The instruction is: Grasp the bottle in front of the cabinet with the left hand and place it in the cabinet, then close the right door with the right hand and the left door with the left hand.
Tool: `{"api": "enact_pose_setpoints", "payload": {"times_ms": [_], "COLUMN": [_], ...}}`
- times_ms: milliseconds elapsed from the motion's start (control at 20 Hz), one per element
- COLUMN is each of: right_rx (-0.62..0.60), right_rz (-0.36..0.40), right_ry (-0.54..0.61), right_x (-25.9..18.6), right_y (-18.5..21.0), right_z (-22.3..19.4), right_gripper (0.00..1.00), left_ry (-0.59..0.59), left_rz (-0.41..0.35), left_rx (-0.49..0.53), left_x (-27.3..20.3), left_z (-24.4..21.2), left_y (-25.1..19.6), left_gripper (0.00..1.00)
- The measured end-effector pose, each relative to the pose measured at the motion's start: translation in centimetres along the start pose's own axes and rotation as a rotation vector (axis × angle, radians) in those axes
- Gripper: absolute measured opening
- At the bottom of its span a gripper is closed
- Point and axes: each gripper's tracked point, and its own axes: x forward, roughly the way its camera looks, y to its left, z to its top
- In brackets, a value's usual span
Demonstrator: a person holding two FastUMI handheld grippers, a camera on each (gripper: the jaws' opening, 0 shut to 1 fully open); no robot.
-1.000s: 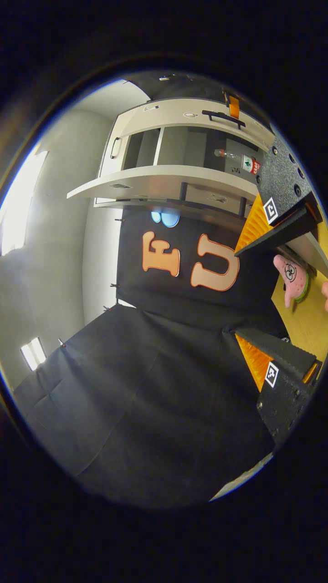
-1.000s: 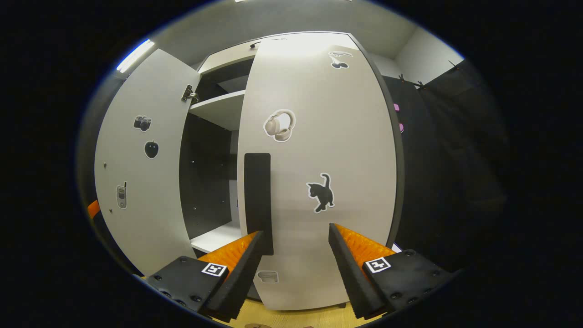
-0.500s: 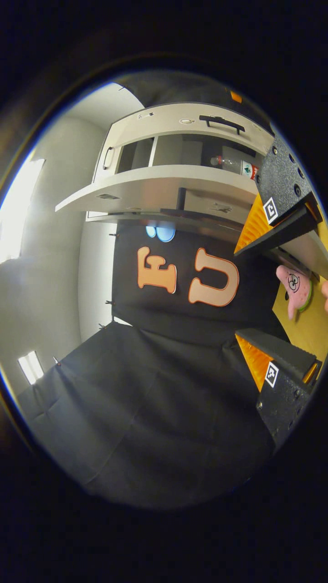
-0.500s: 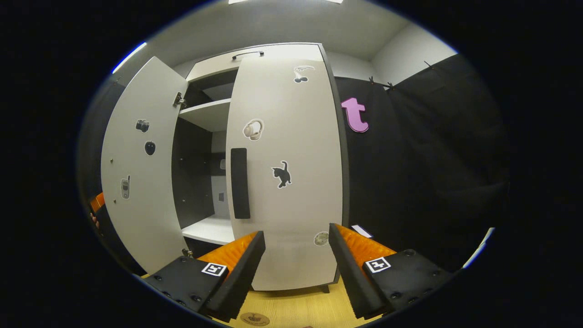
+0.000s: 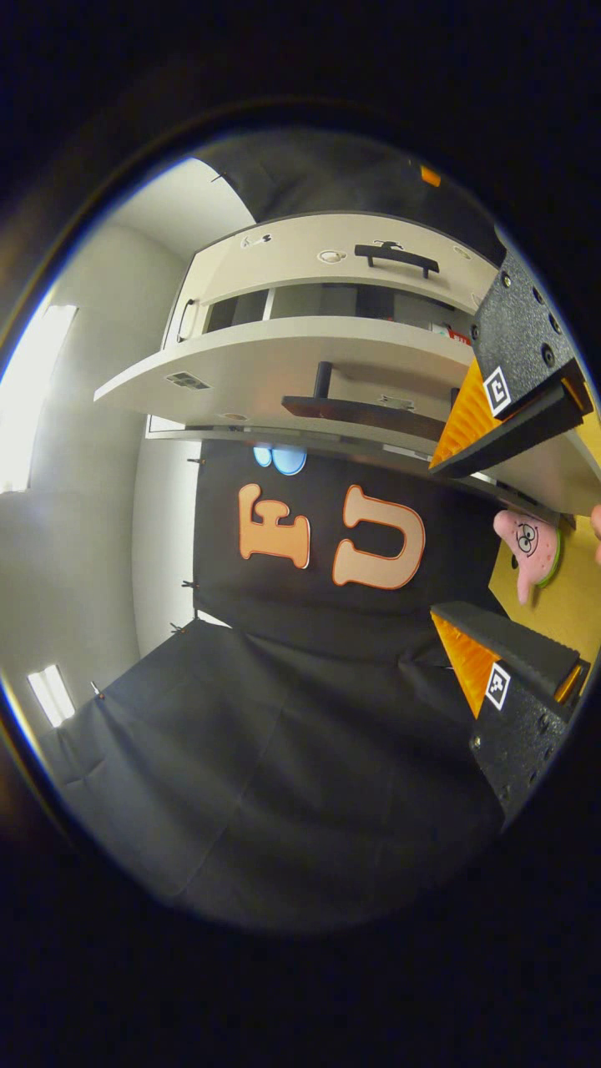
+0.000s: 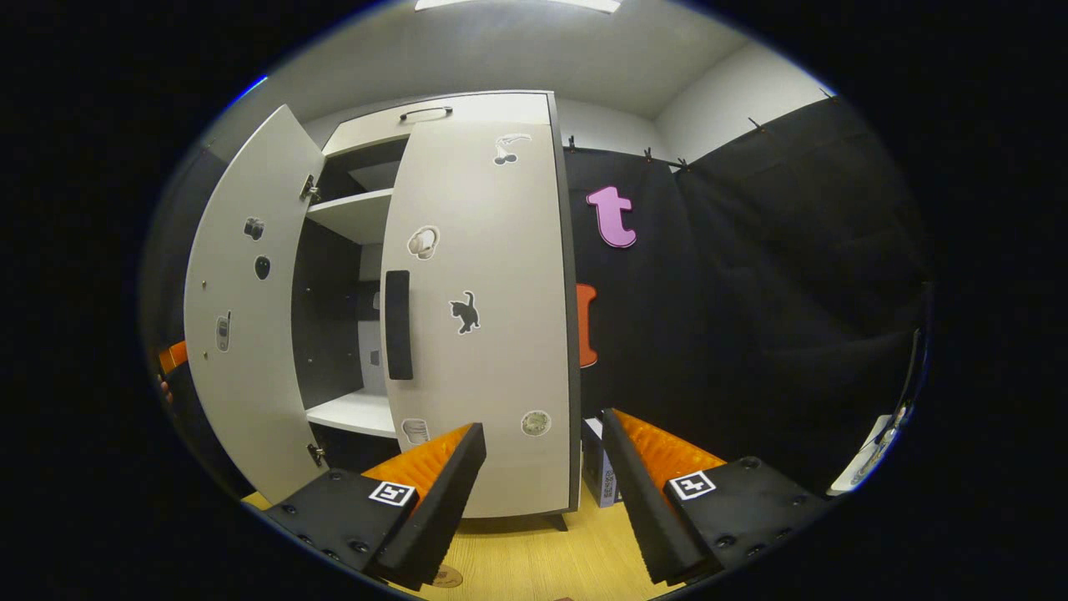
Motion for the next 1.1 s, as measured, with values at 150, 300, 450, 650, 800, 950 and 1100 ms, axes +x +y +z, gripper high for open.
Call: {"api": "enact_pose_setpoints", "payload": {"times_ms": [150,300,450,650,800,950,1100], "right_rx": [0.004,0.003,0.005,0.016,0.029,0.047,0.052], "right_rz": [0.002,-0.001,-0.013,-0.045,-0.075,-0.105,-0.139], "right_ry": [-0.004,-0.002,0.005,0.013,0.004,0.016,0.036], "right_x": [-0.2,-0.5,-1.0,-1.8,-2.8,-3.9,-4.8], "right_y": [-0.6,-1.4,-2.4,-4.1,-5.4,-6.5,-7.7], "right_z": [0.1,-0.1,-0.3,-0.6,-0.4,-1.1,-2.0], "right_gripper": [0.94,0.95,0.94,0.94,0.95,0.95,0.94], "left_ry": [-0.001,-0.002,0.003,0.019,0.033,0.011,0.003], "left_rz": [-0.044,-0.08,-0.12,-0.188,-0.235,-0.28,-0.333], "left_rx": [0.009,0.015,0.005,-0.027,-0.055,-0.062,-0.043], "left_x": [-0.3,-0.5,-0.4,0.1,0.4,0.4,0.8], "left_z": [-0.1,-0.3,-0.7,-1.5,-2.0,-1.2,-1.1], "left_y": [-2.1,-4.2,-6.2,-9.2,-11.4,-13.4,-15.8], "left_gripper": [0.92,0.92,0.92,0.88,0.93,0.97,0.96]}}
